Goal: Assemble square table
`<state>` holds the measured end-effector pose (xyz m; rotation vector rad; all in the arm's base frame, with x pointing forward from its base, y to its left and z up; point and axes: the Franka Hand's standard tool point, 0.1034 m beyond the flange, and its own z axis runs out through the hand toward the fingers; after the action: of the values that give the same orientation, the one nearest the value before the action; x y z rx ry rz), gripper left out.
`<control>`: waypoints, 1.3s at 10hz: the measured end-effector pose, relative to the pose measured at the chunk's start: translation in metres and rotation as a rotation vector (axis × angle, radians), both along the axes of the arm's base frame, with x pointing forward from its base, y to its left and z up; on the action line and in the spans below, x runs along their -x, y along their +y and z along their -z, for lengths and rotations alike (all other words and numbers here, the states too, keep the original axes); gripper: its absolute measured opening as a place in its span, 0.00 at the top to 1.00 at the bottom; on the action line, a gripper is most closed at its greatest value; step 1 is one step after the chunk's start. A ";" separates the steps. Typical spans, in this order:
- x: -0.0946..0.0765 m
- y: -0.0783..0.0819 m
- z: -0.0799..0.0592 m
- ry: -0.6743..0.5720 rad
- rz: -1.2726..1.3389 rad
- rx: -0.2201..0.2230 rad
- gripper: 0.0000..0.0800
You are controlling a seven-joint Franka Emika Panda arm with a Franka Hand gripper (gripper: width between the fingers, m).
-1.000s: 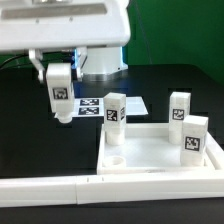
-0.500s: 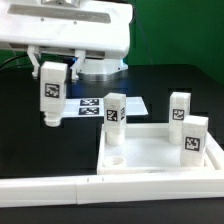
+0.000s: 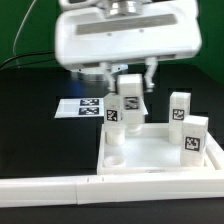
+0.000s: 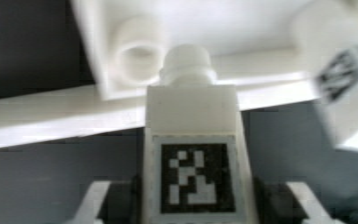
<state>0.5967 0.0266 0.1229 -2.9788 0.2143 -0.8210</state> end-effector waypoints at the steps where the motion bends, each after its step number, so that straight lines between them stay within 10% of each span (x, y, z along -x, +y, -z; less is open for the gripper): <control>1: -0.001 -0.009 -0.002 -0.004 -0.015 0.036 0.64; 4: -0.006 -0.033 0.001 -0.076 -0.020 0.120 0.64; 13: -0.015 -0.032 0.032 -0.059 -0.024 0.114 0.64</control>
Offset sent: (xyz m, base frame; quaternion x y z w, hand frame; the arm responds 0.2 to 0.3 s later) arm 0.0061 -0.0182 -0.0180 0.0104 0.1208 -0.0474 0.9915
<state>0.6120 -0.0056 0.0907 -3.0498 0.1340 -0.9482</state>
